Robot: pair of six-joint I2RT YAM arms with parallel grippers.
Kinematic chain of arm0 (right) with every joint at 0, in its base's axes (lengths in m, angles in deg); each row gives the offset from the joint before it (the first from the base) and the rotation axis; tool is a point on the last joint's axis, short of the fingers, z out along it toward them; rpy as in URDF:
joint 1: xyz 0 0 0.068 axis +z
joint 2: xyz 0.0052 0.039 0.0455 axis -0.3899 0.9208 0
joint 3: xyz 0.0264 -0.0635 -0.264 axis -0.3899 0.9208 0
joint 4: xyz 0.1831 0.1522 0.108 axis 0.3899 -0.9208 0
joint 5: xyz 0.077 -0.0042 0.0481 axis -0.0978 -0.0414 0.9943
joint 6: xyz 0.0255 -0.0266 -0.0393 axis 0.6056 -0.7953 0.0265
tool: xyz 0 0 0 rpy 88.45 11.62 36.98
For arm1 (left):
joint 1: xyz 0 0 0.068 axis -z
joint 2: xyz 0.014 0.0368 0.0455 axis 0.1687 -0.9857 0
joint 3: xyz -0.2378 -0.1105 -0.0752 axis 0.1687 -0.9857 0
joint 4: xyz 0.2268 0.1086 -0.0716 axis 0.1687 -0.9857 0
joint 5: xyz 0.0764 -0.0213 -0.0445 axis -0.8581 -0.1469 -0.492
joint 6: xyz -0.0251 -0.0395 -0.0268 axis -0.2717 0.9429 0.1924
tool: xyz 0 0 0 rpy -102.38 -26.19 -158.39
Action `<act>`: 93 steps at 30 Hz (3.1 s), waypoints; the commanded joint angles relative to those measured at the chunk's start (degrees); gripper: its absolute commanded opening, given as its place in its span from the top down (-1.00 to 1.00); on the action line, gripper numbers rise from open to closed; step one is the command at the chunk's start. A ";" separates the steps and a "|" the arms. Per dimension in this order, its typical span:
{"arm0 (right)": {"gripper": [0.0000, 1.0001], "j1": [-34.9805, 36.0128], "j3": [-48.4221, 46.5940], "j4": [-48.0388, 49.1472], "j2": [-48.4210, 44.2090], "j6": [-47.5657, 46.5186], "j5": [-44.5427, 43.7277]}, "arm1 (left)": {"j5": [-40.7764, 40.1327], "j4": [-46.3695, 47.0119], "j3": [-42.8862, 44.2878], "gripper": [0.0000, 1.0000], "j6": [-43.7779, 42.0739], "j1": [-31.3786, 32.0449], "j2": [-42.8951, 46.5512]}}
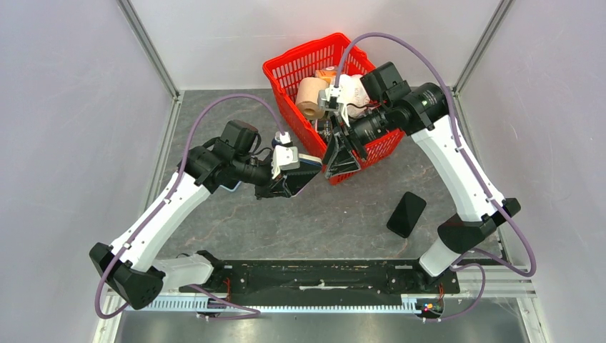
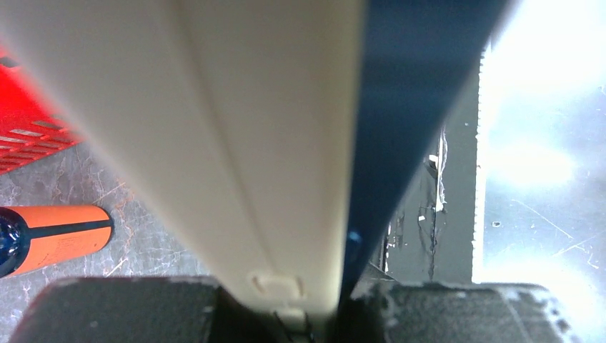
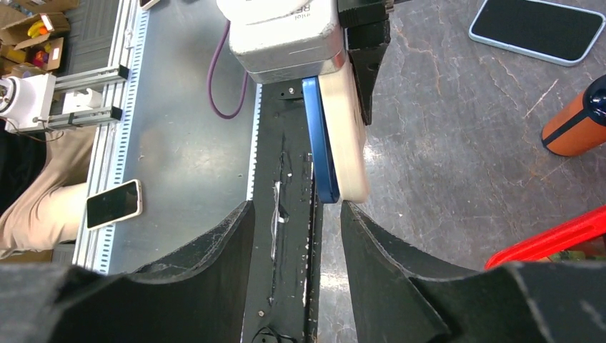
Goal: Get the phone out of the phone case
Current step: Remove the phone case from the phone.
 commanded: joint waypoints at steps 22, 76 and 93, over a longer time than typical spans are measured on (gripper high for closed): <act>-0.09 0.04 1.89 4.27 0.48 3.56 2.95 | 6.16 8.15 0.49 0.96 7.99 -0.25 -0.10; 1.00 5.65 13.16 9.63 -1.71 1.04 -10.74 | 10.22 17.76 -0.04 -0.07 24.49 -7.82 6.23; 1.00 7.53 10.69 7.25 -0.58 -1.76 -11.83 | 6.53 30.82 -0.86 -0.06 44.27 -8.60 1.65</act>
